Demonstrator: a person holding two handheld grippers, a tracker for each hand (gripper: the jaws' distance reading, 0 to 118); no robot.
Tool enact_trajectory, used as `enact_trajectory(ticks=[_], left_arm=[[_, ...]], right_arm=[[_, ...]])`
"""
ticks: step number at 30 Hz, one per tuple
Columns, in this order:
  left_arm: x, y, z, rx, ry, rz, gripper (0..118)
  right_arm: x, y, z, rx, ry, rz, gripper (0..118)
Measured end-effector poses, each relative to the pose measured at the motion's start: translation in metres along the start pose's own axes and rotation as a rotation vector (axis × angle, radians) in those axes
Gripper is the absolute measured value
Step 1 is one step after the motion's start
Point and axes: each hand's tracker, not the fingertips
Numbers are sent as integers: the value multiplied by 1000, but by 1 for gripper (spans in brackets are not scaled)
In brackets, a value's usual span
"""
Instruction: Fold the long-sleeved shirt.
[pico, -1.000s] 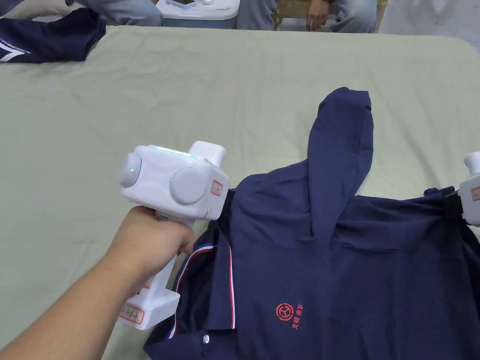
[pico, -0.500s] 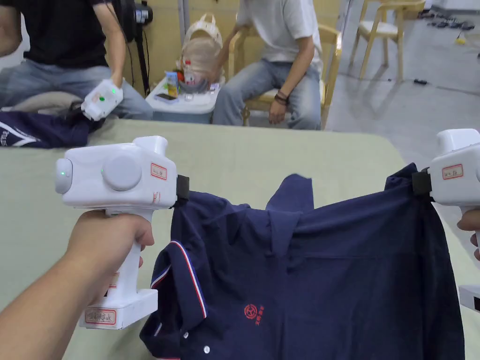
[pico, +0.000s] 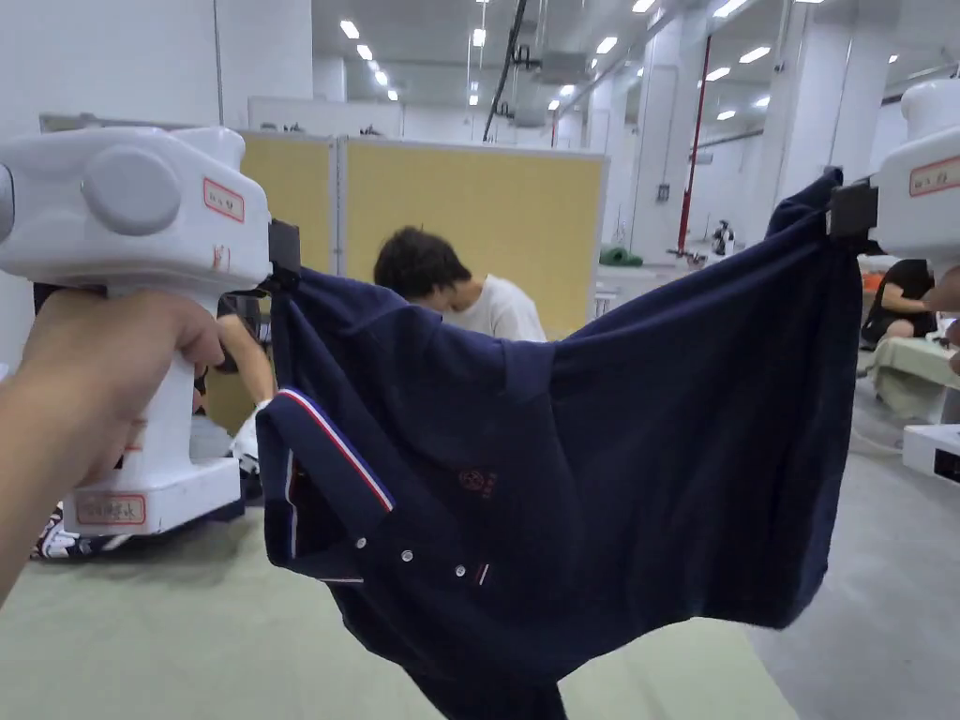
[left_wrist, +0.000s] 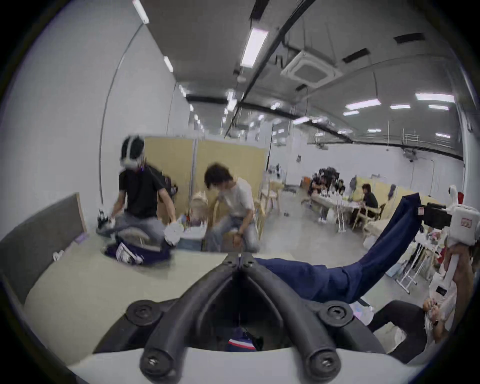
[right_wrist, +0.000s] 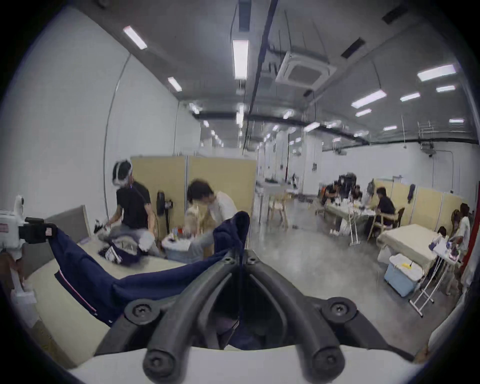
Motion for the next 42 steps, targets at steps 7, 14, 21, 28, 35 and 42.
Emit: enact_trajectory(ticks=[7, 14, 21, 28, 35, 42], left_arm=[[43, 91, 92, 130, 24, -48, 0], [57, 163, 140, 219, 50, -63, 0], [61, 216, 149, 291, 86, -76, 0], [52, 243, 116, 310, 105, -62, 0], [43, 261, 54, 353, 116, -80, 0], [39, 262, -42, 392, 126, -137, 0]], right_arm=[[-4, 101, 92, 134, -25, 14, 1], [-11, 176, 129, 214, -48, 23, 1], [-21, 222, 141, 276, -50, 21, 1], [-25, 249, 102, 303, -66, 26, 1], [-27, 259, 28, 339, -88, 27, 1], [-24, 241, -78, 367, -111, 8, 1]])
